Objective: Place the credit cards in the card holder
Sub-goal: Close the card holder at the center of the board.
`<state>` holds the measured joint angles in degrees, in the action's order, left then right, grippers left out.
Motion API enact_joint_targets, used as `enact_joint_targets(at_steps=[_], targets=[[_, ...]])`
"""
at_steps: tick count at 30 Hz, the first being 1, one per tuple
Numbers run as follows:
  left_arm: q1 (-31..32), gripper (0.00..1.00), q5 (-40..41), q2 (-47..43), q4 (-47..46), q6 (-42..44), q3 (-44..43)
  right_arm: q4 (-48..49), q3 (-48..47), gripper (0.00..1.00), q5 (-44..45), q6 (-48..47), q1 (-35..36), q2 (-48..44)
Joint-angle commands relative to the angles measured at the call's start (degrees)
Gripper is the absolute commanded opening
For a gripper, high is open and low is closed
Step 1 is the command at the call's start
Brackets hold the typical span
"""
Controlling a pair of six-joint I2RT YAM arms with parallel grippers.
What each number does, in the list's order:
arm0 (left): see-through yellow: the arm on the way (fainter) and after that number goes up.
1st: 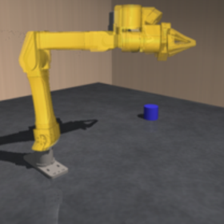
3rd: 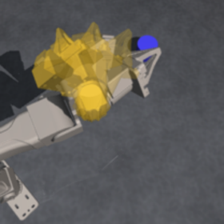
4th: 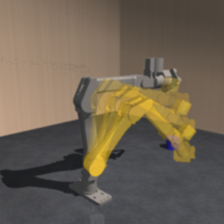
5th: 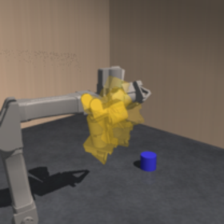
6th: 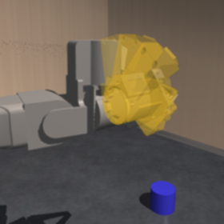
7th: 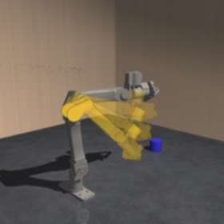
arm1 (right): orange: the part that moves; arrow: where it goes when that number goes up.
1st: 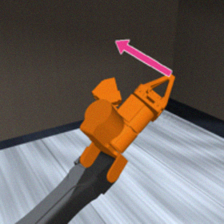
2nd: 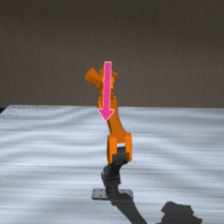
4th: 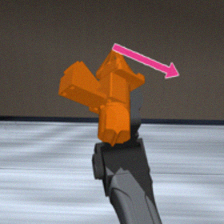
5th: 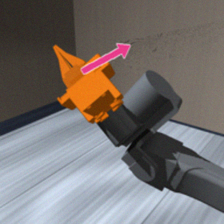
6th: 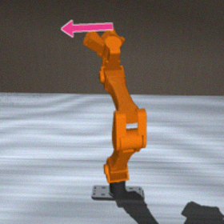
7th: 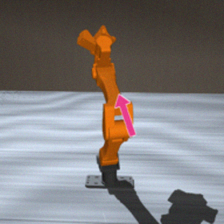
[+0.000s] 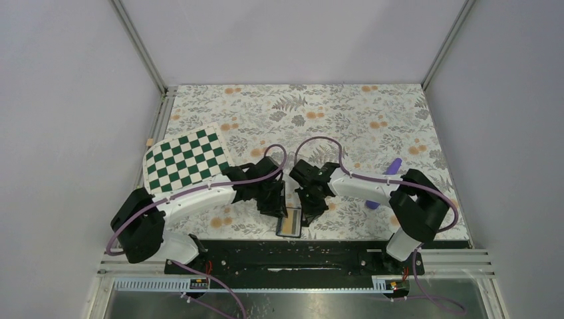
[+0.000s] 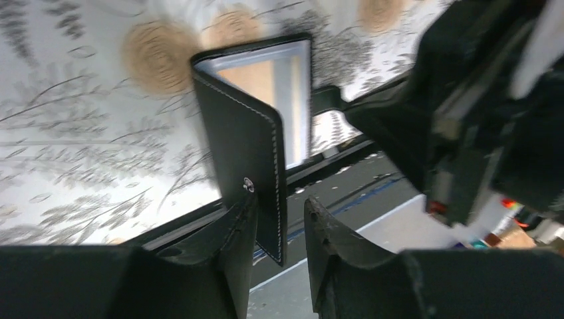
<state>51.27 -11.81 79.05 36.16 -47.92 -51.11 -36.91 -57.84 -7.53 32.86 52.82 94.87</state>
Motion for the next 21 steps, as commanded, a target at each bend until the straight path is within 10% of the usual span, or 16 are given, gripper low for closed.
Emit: enact_joint_targets(at_steps=[1,21], targets=[[0.5,0.33,-8.27,1.9,-12.94,-4.67,0.57,2.12,2.1,0.0,-2.66,2.33,-0.29,-2.15],[0.76,0.28,-10.71,4.93,-23.49,-7.74,7.78,4.59,3.97,0.0,-6.25,2.58,-2.21,-5.53]])
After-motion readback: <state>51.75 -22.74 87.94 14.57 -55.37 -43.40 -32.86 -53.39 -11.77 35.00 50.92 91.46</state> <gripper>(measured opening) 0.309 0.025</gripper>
